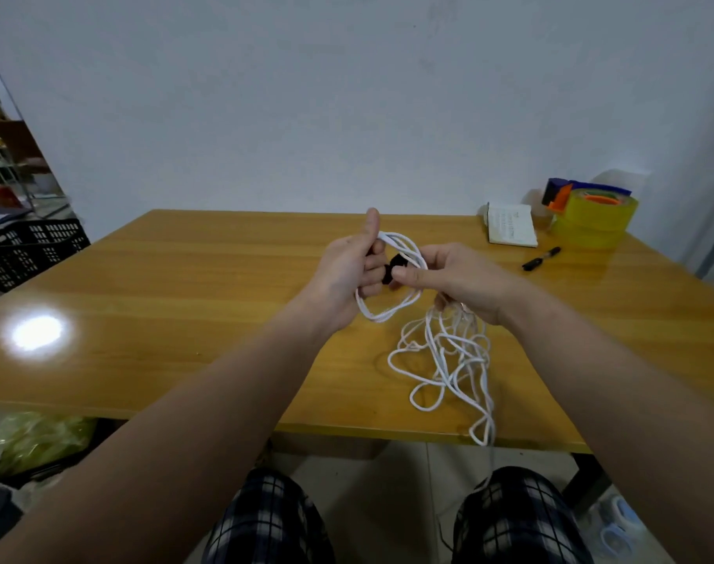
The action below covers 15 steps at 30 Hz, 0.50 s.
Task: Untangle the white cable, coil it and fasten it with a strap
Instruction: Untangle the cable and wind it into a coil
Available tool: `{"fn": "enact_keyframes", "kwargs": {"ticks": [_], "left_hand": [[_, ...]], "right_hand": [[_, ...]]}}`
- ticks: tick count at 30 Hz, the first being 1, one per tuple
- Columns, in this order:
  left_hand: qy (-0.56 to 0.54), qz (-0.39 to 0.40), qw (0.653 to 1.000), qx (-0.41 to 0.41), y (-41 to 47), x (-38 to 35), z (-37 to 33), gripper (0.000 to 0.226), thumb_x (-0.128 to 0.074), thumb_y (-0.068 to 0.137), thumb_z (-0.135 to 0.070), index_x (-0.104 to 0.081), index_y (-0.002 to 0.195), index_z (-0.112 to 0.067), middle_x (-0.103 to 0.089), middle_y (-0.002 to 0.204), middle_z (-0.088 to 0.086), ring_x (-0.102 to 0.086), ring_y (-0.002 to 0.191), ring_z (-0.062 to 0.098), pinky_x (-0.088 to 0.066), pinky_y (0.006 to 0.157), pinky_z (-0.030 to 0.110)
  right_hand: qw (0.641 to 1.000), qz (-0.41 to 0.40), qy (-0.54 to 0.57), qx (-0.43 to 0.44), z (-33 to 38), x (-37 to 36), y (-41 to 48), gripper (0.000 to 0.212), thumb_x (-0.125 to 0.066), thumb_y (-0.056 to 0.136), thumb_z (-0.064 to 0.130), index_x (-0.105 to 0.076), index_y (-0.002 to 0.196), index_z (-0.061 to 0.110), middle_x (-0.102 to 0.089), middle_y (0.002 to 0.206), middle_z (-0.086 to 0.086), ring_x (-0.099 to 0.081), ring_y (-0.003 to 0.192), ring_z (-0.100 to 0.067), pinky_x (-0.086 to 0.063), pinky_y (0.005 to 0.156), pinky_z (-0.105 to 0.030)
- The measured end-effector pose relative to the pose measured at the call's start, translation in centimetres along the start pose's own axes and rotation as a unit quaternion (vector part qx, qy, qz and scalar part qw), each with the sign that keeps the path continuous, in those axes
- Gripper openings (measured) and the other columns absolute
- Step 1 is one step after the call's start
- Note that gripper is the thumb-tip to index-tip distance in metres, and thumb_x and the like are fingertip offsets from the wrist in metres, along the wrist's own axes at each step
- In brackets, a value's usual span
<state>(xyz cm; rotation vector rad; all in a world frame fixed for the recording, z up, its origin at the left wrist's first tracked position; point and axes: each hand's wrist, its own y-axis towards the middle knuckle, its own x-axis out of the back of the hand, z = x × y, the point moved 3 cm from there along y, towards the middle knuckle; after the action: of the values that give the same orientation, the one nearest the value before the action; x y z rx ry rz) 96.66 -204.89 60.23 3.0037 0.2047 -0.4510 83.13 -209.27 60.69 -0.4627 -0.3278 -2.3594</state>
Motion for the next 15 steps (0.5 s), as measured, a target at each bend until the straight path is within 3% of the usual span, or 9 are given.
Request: {"fn": "enact_keyframes", "kwargs": {"ticks": [2,4,6,8,10,12,15], "left_hand": [[0.018,-0.039,0.999,-0.014,0.2,0.5,-0.1,0.046,-0.052,0.092,-0.048,-0.041,0.059,-0.017,-0.031,0.046,-0.006,-0.029,0.039,0.009,-0.027,0.04,0.02],[0.038,-0.06,0.997,-0.018,0.4,0.7,-0.2,0.043,-0.058,0.089,-0.045,-0.047,0.061,-0.015,-0.039,0.045,-0.005,-0.037,0.041,0.01,-0.035,0.043,0.021],[0.031,-0.048,0.998,-0.002,0.6,0.7,-0.2,0.038,-0.059,0.091,-0.038,-0.05,0.063,-0.013,-0.045,0.045,-0.004,-0.042,0.04,0.01,-0.039,0.042,0.02],[0.006,-0.01,0.999,0.033,0.6,0.4,0.3,0.033,-0.056,0.094,-0.032,-0.05,0.069,-0.01,-0.047,0.046,-0.005,-0.043,0.038,0.007,-0.04,0.041,0.018],[-0.043,0.021,0.995,0.084,0.5,0.2,0.8,0.03,-0.05,0.096,-0.03,-0.049,0.074,-0.01,-0.042,0.045,-0.006,-0.039,0.037,0.006,-0.036,0.04,0.017],[-0.103,0.049,0.984,0.137,0.4,0.1,1.0,0.033,-0.044,0.099,-0.033,-0.047,0.075,-0.01,-0.032,0.043,-0.007,-0.031,0.035,0.005,-0.031,0.039,0.016],[-0.092,0.093,0.973,0.192,0.1,0.4,0.9,0.039,-0.041,0.097,-0.043,-0.041,0.068,-0.016,-0.024,0.04,-0.009,-0.022,0.031,0.005,-0.021,0.035,0.017]], "right_hand": [[1.0,0.009,0.013,-0.009,-0.1,-0.2,0.0,0.039,-0.064,0.085,0.031,-0.064,0.11,0.0,-0.064,0.079,-0.008,-0.05,0.053,-0.002,-0.045,0.055,-0.026],[0.999,0.019,0.035,-0.009,-0.3,-0.3,-0.1,0.035,-0.058,0.089,0.031,-0.063,0.106,0.001,-0.07,0.082,-0.009,-0.06,0.063,-0.008,-0.05,0.056,-0.025],[0.997,0.0,0.071,-0.002,-0.6,-0.2,-0.1,0.029,-0.047,0.094,0.033,-0.058,0.088,0.007,-0.065,0.062,-0.003,-0.06,0.053,-0.011,-0.051,0.049,-0.024],[0.996,-0.055,0.071,-0.005,-0.9,0.1,-0.1,0.036,-0.037,0.099,0.035,-0.049,0.074,0.012,-0.056,0.052,-0.004,-0.051,0.036,-0.01,-0.043,0.038,-0.02],[0.993,-0.118,-0.011,0.009,-0.7,0.3,0.1,0.04,-0.033,0.101,0.034,-0.045,0.069,0.014,-0.052,0.054,-0.006,-0.045,0.032,-0.008,-0.035,0.035,-0.018],[0.975,-0.166,-0.138,0.052,-0.4,0.2,0.4,0.042,-0.031,0.101,0.033,-0.042,0.064,0.017,-0.052,0.057,-0.005,-0.05,0.043,-0.013,-0.039,0.045,-0.025],[0.948,-0.155,-0.265,0.082,-0.6,0.3,0.8,0.048,-0.031,0.099,0.041,-0.044,0.061,0.015,-0.051,0.057,-0.001,-0.053,0.061,-0.025,-0.043,0.064,-0.04]]}}
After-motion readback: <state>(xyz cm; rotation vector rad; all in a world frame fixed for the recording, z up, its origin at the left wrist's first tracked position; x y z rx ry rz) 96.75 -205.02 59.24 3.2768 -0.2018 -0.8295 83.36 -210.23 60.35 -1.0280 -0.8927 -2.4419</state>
